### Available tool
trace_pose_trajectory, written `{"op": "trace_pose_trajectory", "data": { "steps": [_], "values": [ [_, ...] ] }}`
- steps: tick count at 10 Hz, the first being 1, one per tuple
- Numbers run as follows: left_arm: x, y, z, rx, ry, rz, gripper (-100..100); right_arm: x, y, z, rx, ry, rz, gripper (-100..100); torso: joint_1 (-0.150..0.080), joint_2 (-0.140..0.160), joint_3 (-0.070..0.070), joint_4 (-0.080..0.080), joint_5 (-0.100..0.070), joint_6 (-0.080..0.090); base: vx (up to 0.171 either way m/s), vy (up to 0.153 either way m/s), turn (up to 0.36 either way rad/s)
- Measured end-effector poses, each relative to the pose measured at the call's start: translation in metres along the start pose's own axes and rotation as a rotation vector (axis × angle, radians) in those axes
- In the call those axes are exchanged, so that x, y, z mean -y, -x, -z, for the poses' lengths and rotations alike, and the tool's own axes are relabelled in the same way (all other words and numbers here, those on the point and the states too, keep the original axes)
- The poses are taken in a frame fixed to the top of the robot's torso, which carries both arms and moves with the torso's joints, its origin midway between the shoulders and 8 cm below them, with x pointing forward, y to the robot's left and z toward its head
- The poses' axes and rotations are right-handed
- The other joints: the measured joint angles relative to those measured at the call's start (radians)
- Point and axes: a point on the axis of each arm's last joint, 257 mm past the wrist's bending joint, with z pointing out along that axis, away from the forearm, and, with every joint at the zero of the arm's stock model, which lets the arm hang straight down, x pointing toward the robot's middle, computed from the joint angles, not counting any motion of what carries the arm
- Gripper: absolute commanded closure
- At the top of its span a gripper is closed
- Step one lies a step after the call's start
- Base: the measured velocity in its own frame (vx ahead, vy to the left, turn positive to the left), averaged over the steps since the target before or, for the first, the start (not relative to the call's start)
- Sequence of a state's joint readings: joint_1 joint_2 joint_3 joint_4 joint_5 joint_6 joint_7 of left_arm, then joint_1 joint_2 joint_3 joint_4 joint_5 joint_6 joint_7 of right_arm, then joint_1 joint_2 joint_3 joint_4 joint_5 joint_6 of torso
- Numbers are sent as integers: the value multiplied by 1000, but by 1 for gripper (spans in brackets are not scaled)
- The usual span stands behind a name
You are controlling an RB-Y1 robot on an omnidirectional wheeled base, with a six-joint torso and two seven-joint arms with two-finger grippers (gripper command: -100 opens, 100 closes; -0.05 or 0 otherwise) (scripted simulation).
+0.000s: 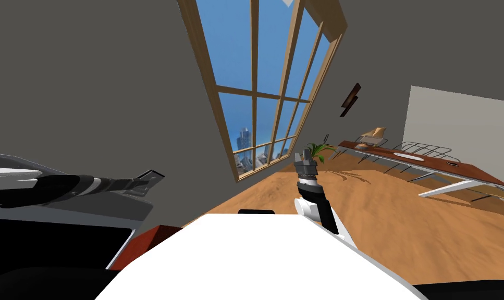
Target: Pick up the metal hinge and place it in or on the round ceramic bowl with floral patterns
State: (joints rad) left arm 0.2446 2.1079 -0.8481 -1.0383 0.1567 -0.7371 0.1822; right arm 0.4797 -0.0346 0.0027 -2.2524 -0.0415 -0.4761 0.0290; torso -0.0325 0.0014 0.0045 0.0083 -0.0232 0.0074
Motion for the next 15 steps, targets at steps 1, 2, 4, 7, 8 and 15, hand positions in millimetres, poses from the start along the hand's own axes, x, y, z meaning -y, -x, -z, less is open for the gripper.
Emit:
{"op": "trace_pose_trajectory", "data": {
  "steps": [1, 2, 4, 7, 8, 15],
  "values": [
    [5, -11, -3, -26, -8, 7, 100, 0, 0, 0, 0, 0, 0, 0, 1, 4, 3, 1, 1, -3, -121, -17, 254],
    [11, -33, -11, -63, -22, 20, 100, 0, 0, 0, 0, 0, 0, 0, 6, 6, 4, 2, 2, -4, -86, 19, 163],
    [22, -78, -23, -125, -48, 54, 100, 0, 0, 0, 0, 0, 0, 0, 10, 2, 2, 1, 3, -3, -44, 52, 135],
    [34, -112, -34, -174, -68, 82, 100, 0, 0, 0, 0, 0, 0, 0, 9, -5, -3, 0, 2, 1, -13, 33, 38],
    [42, -124, -37, -187, -77, 94, 100, 0, 0, 0, 0, 0, 0, 0, 9, -5, -3, -1, 3, -1, -18, 52, 176],
    [93, -241, -55, -346, -152, 199, 100, 0, 0, 0, 0, 0, 0, 0, 10, -4, -2, 0, 3, -1, -25, 54, 95]
  ]
}}
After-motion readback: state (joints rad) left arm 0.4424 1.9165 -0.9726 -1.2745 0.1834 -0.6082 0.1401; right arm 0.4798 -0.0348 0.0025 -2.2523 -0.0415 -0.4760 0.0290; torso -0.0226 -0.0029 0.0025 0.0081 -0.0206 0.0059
